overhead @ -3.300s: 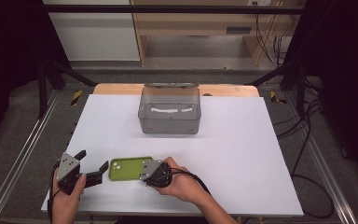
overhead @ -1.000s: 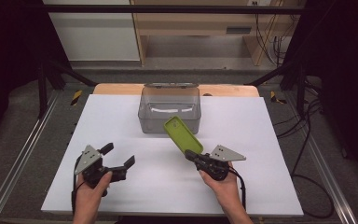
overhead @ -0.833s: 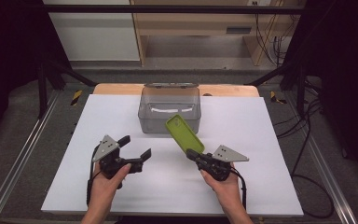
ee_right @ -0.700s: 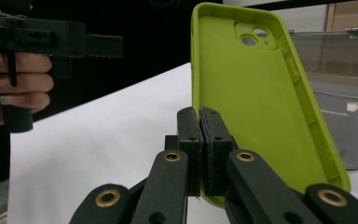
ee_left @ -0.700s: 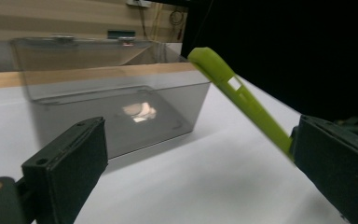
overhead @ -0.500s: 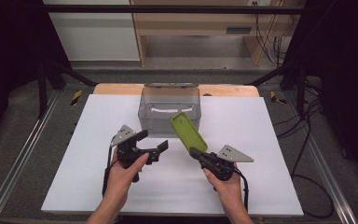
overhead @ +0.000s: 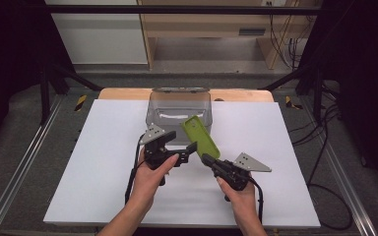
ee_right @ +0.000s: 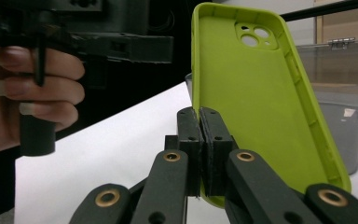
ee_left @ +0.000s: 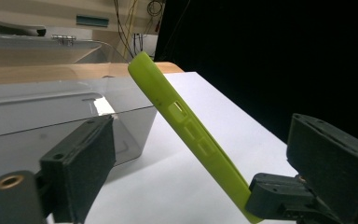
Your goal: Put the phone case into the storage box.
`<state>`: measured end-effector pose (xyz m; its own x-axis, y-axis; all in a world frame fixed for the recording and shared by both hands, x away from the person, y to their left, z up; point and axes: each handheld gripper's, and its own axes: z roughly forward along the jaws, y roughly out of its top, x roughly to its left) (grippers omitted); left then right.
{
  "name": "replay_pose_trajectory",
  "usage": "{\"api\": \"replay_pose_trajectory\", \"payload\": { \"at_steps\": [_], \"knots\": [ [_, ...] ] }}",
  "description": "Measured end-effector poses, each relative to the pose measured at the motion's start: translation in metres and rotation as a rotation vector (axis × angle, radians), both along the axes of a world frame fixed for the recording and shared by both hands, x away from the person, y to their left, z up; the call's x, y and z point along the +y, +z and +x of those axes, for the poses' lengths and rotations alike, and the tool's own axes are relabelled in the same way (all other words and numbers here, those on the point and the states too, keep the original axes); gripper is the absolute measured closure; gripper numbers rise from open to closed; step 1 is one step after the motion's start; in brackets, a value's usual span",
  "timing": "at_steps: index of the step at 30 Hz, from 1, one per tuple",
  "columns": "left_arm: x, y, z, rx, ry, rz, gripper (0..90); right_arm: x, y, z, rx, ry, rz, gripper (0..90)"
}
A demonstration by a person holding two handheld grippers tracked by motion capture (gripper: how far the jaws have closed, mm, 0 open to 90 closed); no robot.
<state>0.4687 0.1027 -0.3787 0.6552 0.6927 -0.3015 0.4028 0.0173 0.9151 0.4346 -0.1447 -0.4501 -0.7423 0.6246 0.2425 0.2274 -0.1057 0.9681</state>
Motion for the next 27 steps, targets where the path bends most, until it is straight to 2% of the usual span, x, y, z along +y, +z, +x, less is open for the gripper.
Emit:
{"api": "replay_pose_trajectory", "payload": {
  "at_steps": [5,7,13,21,27],
  "knots": [
    [-0.0034,-0.0006,0.0008,0.019,-0.002,-0.026,14.2,0.0005,0.0000,-0.0003,-0.005,0.001,0.007,88.1],
    [-0.0043,-0.0018,0.0021,0.047,-0.003,-0.055,19.3,0.0010,-0.0002,-0.0006,-0.005,0.001,0.012,88.1],
    [-0.0059,-0.0040,0.0033,0.054,0.003,-0.046,28.5,0.0019,-0.0003,-0.0010,-0.008,0.009,0.017,88.1],
    [-0.0054,-0.0077,0.0060,0.091,0.044,-0.080,42.7,0.0041,-0.0018,-0.0010,-0.008,0.005,0.014,88.0],
    [-0.0060,-0.0088,0.0076,0.101,0.049,-0.096,46.8,0.0042,-0.0020,-0.0006,-0.005,0.008,0.016,88.0]
  ]
}}
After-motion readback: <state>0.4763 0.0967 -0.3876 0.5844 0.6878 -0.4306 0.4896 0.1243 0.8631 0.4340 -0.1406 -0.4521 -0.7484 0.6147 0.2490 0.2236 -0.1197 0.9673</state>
